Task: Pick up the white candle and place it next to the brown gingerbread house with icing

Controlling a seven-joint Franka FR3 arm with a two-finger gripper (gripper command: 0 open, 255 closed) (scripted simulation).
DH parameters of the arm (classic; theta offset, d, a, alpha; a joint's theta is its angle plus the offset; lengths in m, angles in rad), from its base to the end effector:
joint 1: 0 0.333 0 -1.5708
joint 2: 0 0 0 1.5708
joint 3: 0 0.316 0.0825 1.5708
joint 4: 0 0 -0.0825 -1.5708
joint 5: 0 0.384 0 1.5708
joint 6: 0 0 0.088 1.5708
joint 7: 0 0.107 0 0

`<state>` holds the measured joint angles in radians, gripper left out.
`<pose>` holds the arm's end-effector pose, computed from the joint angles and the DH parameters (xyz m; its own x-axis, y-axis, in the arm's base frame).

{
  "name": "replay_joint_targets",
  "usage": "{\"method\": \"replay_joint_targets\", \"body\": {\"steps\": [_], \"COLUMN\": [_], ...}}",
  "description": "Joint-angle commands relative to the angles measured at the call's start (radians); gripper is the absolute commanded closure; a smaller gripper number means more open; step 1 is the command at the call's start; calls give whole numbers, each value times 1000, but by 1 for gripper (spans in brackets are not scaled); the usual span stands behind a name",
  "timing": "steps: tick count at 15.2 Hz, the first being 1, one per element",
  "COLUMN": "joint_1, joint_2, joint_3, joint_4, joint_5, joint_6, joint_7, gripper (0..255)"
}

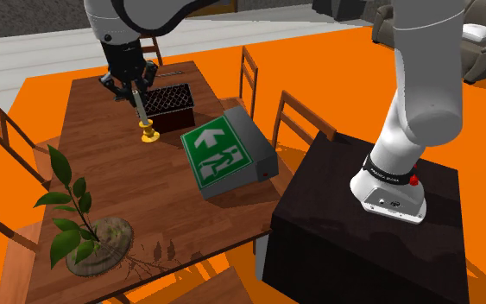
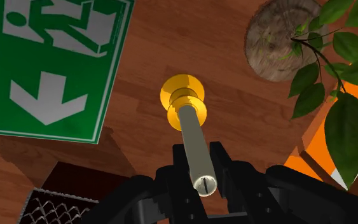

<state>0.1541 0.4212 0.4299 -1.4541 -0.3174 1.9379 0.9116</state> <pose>0.6090 0.3203 0.4712 0.9504 -0.2630 0.1661 -0.2676 -0.9635 0.0053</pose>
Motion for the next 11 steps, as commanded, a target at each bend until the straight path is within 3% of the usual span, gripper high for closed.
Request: {"method": "replay_joint_targets", "body": {"steps": [1,11], "joint_1": [-22,-102], "joint_2": [26,214], "joint_3": [-12,-66], "joint_4": [43,342], "joint_5": [0,-7], "joint_6": [-11,-97], "joint_7": [-43,-240], "gripper": [255,255]}}
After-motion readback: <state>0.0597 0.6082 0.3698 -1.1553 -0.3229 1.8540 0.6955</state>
